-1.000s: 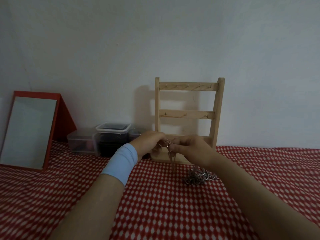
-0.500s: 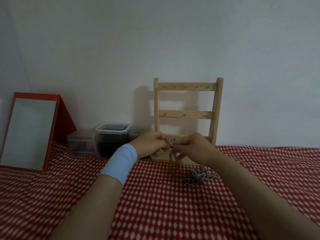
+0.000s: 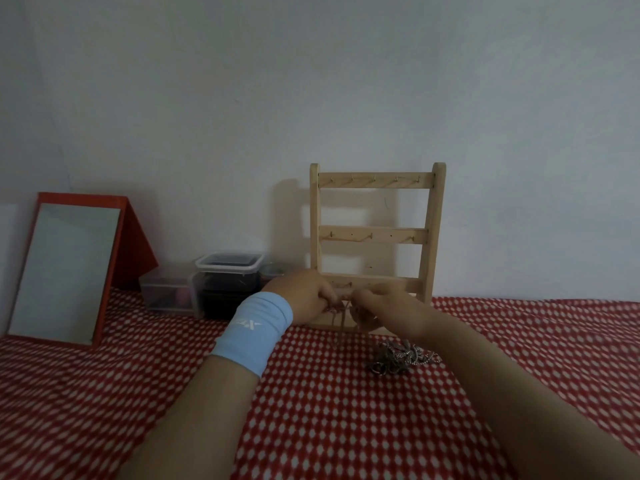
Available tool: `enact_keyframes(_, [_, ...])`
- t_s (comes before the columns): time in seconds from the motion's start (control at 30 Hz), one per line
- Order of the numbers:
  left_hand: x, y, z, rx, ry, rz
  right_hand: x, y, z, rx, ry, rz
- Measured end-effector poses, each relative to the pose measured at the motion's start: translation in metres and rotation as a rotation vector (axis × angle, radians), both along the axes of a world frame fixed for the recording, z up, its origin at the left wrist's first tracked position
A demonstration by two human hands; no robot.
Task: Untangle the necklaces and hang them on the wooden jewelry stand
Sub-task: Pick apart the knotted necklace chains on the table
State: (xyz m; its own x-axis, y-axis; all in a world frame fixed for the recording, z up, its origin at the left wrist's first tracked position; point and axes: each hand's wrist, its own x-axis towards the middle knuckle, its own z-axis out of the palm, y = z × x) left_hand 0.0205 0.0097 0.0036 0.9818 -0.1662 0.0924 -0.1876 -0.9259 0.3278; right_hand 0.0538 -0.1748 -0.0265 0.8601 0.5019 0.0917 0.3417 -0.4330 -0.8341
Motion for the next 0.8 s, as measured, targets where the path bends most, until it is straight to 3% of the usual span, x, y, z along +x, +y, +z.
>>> enact_keyframes(0.17, [0.004,-0.001,-0.003,0.220,0.001,0.018,-0.007,-0.005,0.006,-0.014,0.084,0.146])
enact_keyframes(0.27, [0.004,0.006,-0.005,0.121,0.039,0.015,-0.005,-0.004,0.007,0.132,0.173,0.114])
enact_keyframes(0.4, [-0.001,0.001,0.001,-0.035,0.050,0.032,-0.005,0.004,0.005,0.325,0.427,0.129])
enact_keyframes(0.6, [-0.003,0.002,0.003,-0.076,0.061,0.083,-0.011,0.002,0.006,-0.112,0.147,-0.001])
enact_keyframes(0.7, [-0.003,0.009,0.001,-0.047,0.078,0.070,-0.004,0.001,0.003,0.132,0.138,-0.032])
enact_keyframes(0.8, [-0.005,0.014,0.001,-0.092,0.109,0.041,0.000,-0.002,0.003,0.415,0.339,0.053])
